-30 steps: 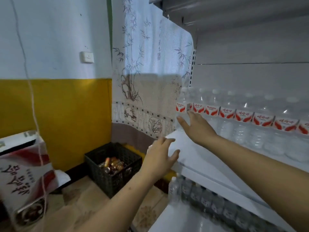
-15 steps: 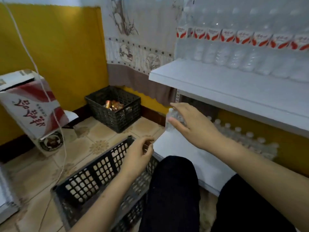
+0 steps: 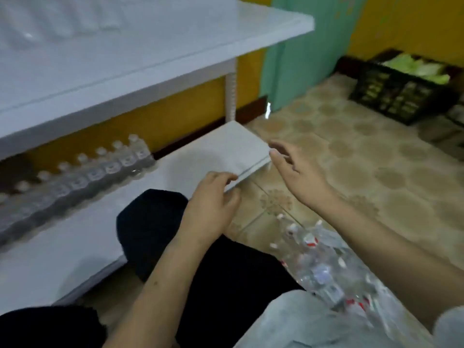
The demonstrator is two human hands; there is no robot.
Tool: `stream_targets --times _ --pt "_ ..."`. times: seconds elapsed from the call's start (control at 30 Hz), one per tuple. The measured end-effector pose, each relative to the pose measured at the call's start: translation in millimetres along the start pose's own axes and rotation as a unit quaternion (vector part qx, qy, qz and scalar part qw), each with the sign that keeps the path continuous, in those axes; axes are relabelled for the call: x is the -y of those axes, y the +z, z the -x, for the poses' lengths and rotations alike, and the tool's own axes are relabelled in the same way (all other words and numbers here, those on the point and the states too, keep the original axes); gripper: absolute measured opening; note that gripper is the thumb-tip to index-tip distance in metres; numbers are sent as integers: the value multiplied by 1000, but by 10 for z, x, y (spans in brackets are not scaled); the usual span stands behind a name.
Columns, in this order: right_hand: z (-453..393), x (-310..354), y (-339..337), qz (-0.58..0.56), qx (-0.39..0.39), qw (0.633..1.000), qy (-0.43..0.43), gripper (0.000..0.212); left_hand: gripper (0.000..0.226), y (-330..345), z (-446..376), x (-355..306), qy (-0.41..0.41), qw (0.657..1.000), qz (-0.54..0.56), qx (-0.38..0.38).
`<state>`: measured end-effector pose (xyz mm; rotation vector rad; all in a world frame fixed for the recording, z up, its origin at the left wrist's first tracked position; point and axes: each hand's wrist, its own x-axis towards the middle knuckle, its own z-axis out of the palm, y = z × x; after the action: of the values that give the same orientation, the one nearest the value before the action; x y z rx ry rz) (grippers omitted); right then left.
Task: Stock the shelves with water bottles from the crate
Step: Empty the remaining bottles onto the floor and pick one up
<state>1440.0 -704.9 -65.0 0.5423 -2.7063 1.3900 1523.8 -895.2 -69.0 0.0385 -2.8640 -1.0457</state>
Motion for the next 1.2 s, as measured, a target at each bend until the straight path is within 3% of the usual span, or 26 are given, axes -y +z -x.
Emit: stream_targets --times 0.13,0.27,0.4,0.53,0.67,0.77,0.9,1.0,1.2 --pt "481 -896 -517 31 -76 987 135 42 37 742 -430 -536 43 982 -28 184" --pt "1047 -1772 -561 105 -22 951 289 49 56 1463 -717 -996 52 919 -118 374" --pt "1539 -2628 -343 79 -7 897 435 49 56 2159 -866 -1195 64 875 -174 447" --pt "1715 -3302 -168 64 32 854 516 56 53 2735 -857 -1098 36 816 -182 548" --pt "1733 -3703 43 53 68 831 549 57 46 3002 -719 -644 -28 796 -168 581" --pt "1716 -3865 186 24 64 818 571 56 42 3015 -744 -428 -71 756 -181 625" --pt "1703 -3964 277 -28 -36 783 620 42 40 3099 -872 -355 -133 810 -87 564" --pt "1737 -3870 296 -97 -108 764 629 34 47 3164 -884 -346 -153 815 -76 554" --pt "1905 -3530 206 -207 -151 807 532 20 41 3190 -871 -304 -162 806 -79 563"
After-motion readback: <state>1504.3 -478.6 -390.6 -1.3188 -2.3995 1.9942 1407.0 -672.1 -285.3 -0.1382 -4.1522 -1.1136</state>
